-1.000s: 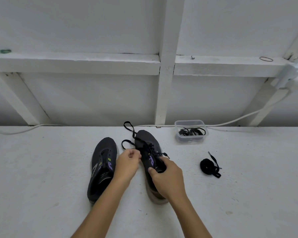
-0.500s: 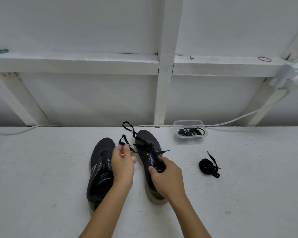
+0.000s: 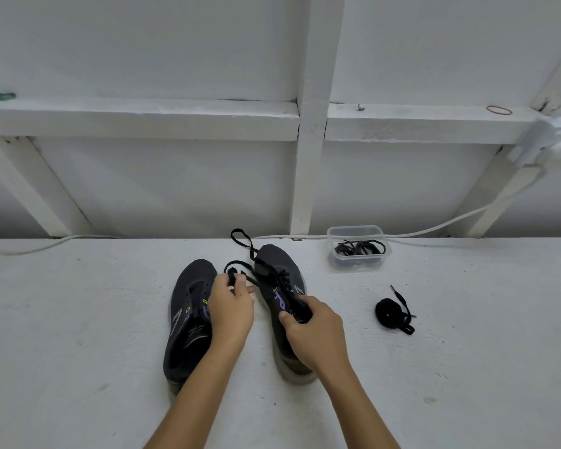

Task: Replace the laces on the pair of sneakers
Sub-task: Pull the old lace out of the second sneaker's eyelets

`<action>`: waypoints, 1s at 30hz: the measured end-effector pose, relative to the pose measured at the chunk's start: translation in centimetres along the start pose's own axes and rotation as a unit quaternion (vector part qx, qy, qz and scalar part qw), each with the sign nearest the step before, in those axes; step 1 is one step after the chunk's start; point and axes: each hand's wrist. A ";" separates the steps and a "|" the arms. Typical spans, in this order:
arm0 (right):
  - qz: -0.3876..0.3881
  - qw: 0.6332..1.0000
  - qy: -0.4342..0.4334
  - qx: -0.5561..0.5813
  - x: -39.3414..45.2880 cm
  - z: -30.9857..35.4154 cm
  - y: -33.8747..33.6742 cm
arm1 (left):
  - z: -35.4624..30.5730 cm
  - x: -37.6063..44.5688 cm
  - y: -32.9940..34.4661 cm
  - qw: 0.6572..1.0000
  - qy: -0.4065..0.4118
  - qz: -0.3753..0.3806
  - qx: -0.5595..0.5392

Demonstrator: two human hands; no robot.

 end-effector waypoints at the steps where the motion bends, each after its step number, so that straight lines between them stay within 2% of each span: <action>1: 0.000 1.000 0.002 0.000 0.0 0.0 0.0 | 0.0 -0.2 0.2 1.000 -0.005 -0.018 -0.021; 4: 0.002 1.000 0.000 -0.005 -0.1 0.0 0.0 | 0.1 -0.9 1.3 0.996 -0.040 -0.016 -0.080; 9: 0.028 0.999 -0.012 0.024 -0.1 0.0 -0.7 | 0.5 -0.9 0.9 0.993 -0.111 0.021 -0.025; 16: 0.093 0.994 0.045 0.027 1.5 0.1 -3.4 | 0.6 -1.4 0.6 0.992 -0.106 0.062 -0.042; 21: 0.096 0.993 0.013 -0.072 1.5 0.7 -3.9 | 1.4 -1.3 0.8 0.991 -0.096 0.069 -0.055; 26: 0.093 0.981 -0.055 -0.160 1.4 1.0 -3.6 | 0.5 -1.4 0.8 0.986 -0.115 0.122 -0.021; 30: 0.106 0.963 -0.059 -0.241 1.9 1.2 -3.3 | -0.2 -1.7 0.5 0.977 -0.128 0.170 -0.010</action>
Point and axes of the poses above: each hand's wrist, its own x-axis towards the middle knuckle, its own y-axis out of the palm, z = x × y, and after that the axes turned 14 degrees about z, right-handed
